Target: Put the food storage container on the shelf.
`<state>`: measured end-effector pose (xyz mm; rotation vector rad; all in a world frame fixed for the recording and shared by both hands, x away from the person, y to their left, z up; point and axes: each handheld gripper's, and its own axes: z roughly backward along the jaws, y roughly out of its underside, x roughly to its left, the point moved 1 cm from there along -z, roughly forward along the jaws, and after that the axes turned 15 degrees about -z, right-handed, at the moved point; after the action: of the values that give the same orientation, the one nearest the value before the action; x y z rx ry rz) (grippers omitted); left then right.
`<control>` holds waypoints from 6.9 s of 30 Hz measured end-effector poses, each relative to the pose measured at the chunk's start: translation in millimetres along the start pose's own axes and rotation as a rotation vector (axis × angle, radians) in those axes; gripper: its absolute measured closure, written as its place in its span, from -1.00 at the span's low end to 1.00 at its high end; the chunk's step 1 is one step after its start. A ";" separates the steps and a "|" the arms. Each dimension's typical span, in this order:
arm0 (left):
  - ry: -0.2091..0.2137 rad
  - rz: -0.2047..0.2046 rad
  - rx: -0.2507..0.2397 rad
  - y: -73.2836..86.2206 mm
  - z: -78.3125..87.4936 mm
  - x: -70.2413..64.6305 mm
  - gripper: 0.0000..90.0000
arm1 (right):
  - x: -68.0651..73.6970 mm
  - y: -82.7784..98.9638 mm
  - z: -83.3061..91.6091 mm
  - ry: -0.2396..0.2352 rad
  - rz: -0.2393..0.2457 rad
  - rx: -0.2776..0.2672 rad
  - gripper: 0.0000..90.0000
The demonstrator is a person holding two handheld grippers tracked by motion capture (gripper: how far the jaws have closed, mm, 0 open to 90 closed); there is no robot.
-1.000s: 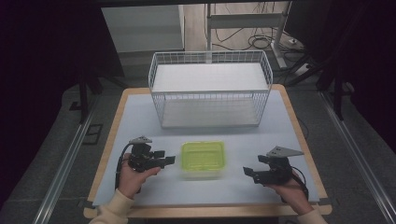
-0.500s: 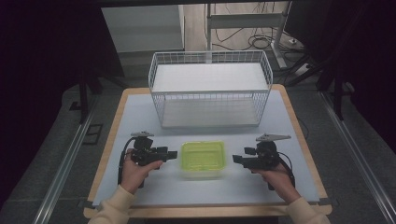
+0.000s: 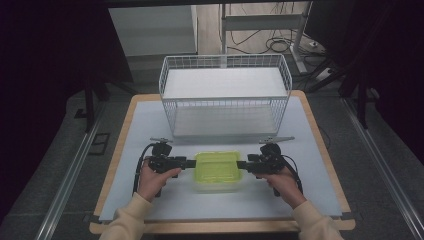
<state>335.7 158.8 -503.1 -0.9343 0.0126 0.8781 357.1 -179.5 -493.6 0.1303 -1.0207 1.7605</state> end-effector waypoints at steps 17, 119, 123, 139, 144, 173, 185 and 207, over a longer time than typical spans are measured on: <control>0.134 0.091 0.024 10.8 -17.9 11.8 0.42 | -13.5 6.9 -19.8 -0.099 -0.149 0.100 0.36; 0.080 -0.174 -0.222 -111.7 72.7 -43.3 0.79 | 66.5 -84.7 93.2 -0.116 0.056 -0.218 0.78; 0.075 -0.175 -0.222 -120.2 76.3 -42.2 0.79 | 67.8 -92.1 94.2 -0.115 0.055 -0.223 0.78; 0.038 -0.200 -0.224 -145.1 87.6 -43.4 0.80 | 73.4 -114.7 98.3 -0.106 0.058 -0.237 0.78; 0.039 -0.201 -0.231 -152.8 91.5 -41.4 0.80 | 77.3 -122.8 100.9 -0.102 0.063 -0.243 0.77; 0.003 -0.204 -0.236 -203.9 93.1 -19.2 0.79 | 73.4 -182.2 96.2 -0.099 0.018 -0.246 0.78; 0.016 -0.142 -0.201 -220.0 71.2 12.7 0.79 | 59.3 -209.4 77.2 -0.040 -0.023 -0.229 0.77; 0.016 -0.086 -0.158 -232.1 52.8 27.4 0.78 | 36.8 -224.4 58.1 -0.014 -0.099 -0.207 0.75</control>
<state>489.2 147.7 -319.4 -1.0820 -0.0842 0.8001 502.7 -172.9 -309.7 0.0618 -1.1804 1.5564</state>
